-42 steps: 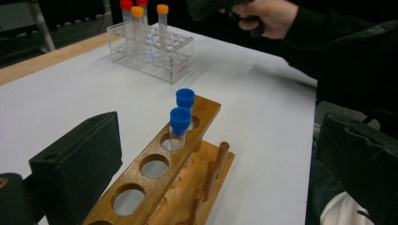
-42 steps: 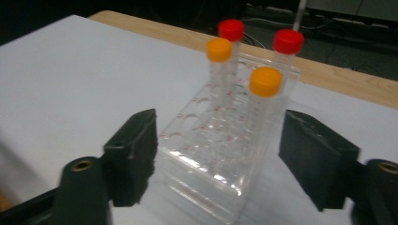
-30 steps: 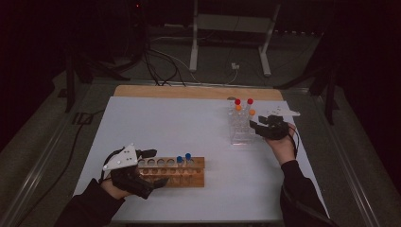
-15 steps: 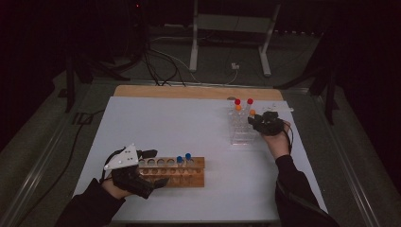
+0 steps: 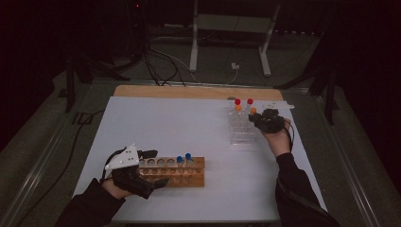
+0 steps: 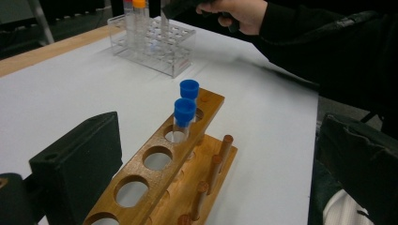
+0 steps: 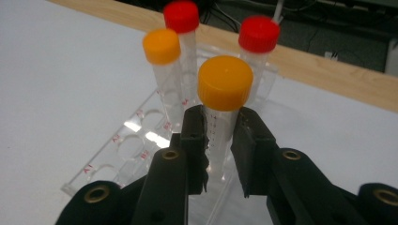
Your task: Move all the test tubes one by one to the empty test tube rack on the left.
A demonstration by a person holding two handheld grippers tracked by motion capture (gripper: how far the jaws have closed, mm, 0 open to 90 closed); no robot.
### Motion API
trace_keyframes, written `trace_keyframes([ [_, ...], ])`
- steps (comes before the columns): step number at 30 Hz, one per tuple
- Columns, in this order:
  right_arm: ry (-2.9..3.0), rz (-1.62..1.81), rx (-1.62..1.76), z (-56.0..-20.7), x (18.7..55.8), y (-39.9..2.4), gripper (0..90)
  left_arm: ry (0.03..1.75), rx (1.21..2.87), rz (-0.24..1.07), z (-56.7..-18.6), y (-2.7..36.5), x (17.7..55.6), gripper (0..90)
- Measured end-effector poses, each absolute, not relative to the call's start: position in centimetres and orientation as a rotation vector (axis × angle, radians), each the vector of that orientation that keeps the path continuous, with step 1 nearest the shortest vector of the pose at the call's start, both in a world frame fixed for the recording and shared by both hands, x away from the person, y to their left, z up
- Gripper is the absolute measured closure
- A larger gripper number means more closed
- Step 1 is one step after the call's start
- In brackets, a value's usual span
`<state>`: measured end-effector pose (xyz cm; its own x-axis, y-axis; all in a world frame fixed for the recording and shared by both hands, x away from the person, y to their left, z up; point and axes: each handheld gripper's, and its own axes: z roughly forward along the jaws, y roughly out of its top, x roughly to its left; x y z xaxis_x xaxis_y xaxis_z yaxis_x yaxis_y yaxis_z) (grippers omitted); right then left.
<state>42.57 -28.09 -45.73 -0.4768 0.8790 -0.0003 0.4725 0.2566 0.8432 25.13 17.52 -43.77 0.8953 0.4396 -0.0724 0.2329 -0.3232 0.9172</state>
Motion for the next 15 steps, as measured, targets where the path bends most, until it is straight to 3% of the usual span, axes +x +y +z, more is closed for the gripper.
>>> trace_keyframes([
  [15, 2.028, 1.153, 1.128, -41.5, 40.6, -28.6, 74.8, 0.488, 1.916, 0.212, -43.6, 17.5, 25.2, 1.8],
])
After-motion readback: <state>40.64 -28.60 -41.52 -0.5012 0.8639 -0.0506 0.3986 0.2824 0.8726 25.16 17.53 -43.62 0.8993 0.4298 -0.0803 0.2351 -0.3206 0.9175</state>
